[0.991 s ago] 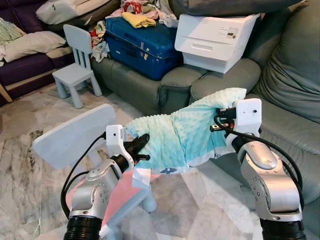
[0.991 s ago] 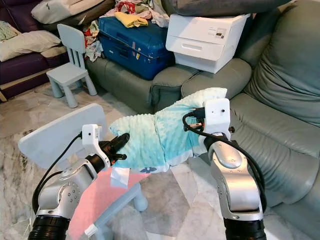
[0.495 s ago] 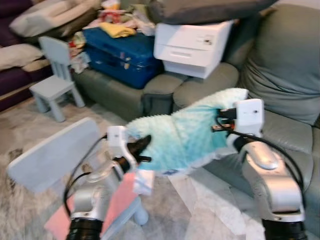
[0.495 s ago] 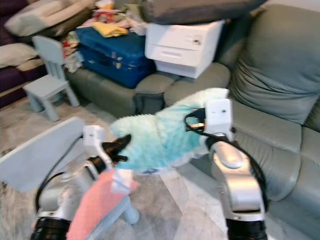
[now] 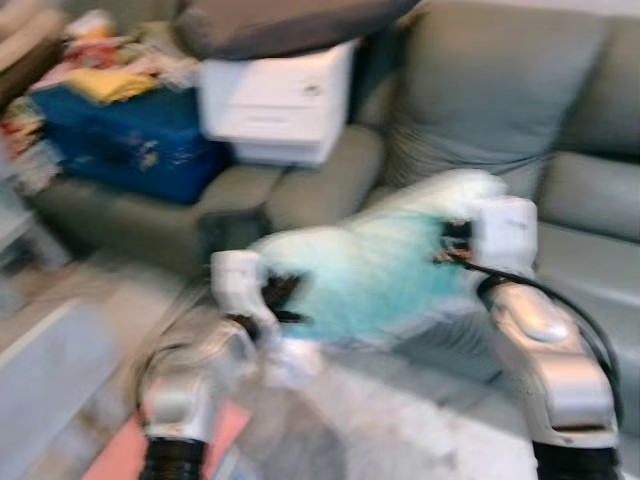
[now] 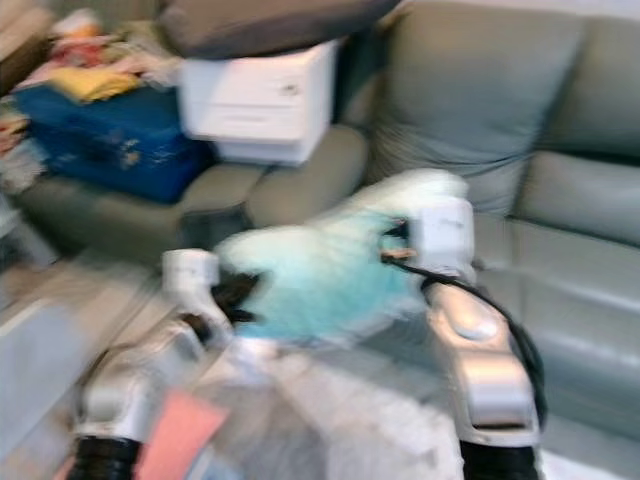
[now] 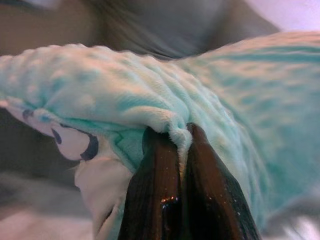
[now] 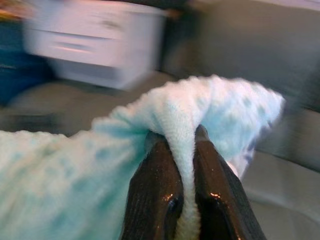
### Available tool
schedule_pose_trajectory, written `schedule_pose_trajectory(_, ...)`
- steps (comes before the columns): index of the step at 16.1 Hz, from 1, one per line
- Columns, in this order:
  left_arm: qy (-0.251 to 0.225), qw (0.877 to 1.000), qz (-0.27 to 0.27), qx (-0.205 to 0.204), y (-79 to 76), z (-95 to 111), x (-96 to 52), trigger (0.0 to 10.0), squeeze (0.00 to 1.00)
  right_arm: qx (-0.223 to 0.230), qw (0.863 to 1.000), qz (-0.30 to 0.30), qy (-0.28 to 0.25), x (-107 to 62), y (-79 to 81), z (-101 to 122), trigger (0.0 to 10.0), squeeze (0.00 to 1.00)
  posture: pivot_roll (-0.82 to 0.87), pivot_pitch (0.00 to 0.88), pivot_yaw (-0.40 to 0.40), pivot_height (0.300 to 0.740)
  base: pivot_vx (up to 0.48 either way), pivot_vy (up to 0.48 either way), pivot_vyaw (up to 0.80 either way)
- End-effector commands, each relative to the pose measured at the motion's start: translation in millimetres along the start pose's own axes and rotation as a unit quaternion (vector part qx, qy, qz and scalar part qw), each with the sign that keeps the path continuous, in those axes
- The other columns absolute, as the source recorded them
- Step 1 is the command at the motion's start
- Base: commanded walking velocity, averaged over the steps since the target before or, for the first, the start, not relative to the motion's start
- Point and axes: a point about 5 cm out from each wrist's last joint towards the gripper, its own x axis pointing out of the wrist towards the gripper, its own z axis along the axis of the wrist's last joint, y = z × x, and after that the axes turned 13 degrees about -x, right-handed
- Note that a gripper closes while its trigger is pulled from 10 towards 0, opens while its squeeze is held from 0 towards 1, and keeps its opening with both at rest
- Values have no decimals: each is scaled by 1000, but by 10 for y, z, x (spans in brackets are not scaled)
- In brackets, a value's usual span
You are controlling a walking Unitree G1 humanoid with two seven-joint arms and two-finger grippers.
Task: Move the pillow to the sofa
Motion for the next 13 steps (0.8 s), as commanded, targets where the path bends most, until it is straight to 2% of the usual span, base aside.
schedule_pose_trajectory(1,-12,1000,9,7,63,89,-67,10000,0,4,999,21,-31,10,106,147,10000,0,-138,0,17,740,292,0,-781)
schedule_pose_trajectory(6,-13,1000,7,8,57,86,-65,10000,0,4,999,20,-31,5,102,148,10000,0,-140,0,17,740,340,0,-764)
schedule_pose_trajectory(9,-13,1000,6,9,62,89,-69,10000,0,4,999,20,-31,4,111,151,10000,0,-140,0,19,740,400,0,-512)
schedule_pose_trajectory(13,-11,1000,6,11,66,87,-70,10000,0,4,999,21,-32,2,114,149,10000,0,-141,0,22,740,480,0,0)
